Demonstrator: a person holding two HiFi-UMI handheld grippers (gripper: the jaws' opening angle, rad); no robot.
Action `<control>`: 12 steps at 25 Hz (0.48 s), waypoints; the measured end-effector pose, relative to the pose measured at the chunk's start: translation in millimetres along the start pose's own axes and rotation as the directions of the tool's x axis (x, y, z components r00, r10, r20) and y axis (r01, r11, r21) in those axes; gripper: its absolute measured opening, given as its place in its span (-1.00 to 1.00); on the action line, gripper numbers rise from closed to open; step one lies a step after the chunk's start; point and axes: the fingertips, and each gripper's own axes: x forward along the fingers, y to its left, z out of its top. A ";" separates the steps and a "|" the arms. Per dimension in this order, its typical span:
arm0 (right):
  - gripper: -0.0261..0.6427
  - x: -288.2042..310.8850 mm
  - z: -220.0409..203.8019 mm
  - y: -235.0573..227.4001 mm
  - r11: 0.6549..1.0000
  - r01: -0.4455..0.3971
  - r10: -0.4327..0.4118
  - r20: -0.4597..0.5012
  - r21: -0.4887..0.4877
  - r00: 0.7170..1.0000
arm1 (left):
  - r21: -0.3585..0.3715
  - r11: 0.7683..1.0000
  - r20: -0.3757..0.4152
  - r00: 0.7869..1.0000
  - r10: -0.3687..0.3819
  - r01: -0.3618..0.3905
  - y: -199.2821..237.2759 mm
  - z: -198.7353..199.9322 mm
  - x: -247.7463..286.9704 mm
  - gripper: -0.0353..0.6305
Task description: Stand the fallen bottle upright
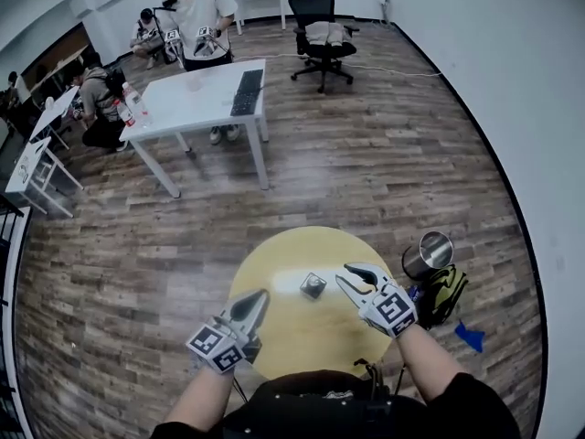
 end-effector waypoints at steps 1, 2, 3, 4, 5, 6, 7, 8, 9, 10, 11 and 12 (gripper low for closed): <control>-0.53 -6.2 6.3 2.2 1.000 -0.002 0.002 0.007 0.008 1.000 | 0.010 1.000 0.007 1.000 -0.001 0.001 -6.0 6.1 -2.4 -0.88; -0.55 -12.3 12.5 3.7 1.000 -0.003 0.003 0.017 0.019 1.000 | 0.019 1.000 0.013 1.000 -0.002 0.002 -11.8 11.3 -4.8 -0.88; -0.56 -18.1 18.7 4.2 0.999 -0.002 0.001 0.028 0.034 1.000 | 0.027 1.000 0.018 1.000 -0.002 0.002 -17.4 15.8 -7.3 -0.88; -0.59 -23.9 24.5 4.0 0.999 0.001 -0.003 0.040 0.055 0.999 | 0.034 0.999 0.021 1.000 -0.003 0.002 -22.9 19.4 -10.2 -0.88; -0.61 -29.7 29.9 3.4 0.997 0.004 -0.008 0.053 0.077 0.999 | 0.040 0.999 0.022 1.000 -0.002 0.001 -28.3 22.1 -13.4 -0.88; -0.63 -35.2 35.5 3.4 0.995 0.004 -0.010 0.065 0.098 0.998 | 0.047 0.999 0.022 1.000 -0.002 0.001 -33.4 23.8 -16.5 -0.88; -0.65 -40.2 41.1 3.6 0.993 0.001 -0.010 0.075 0.116 0.997 | 0.056 0.998 0.021 1.000 -0.001 0.000 -37.8 24.6 -19.4 -0.88; -0.67 -44.8 46.3 3.8 0.991 -0.004 -0.007 0.085 0.134 0.996 | 0.066 0.998 0.020 1.000 0.000 -0.001 -41.2 24.5 -22.2 -0.88; -0.68 -48.9 51.0 3.7 0.988 -0.009 -0.006 0.095 0.155 0.995 | 0.077 0.997 0.020 1.000 0.003 -0.004 -43.3 23.9 -25.1 -0.88; -0.71 -52.3 55.2 3.3 0.984 -0.012 -0.006 0.104 0.177 0.995 | 0.086 0.996 0.019 1.000 0.008 -0.010 -44.3 24.0 -28.1 -0.88; -0.73 -54.9 58.3 2.6 0.981 -0.012 -0.010 0.113 0.196 0.994 | 0.092 0.996 0.018 1.000 0.016 -0.018 -44.4 24.7 -31.2 -0.88; -0.76 -57.0 60.3 2.2 0.977 -0.010 -0.016 0.119 0.211 0.993 | 0.097 0.995 0.018 1.000 0.025 -0.026 -44.0 25.9 -34.2 -0.88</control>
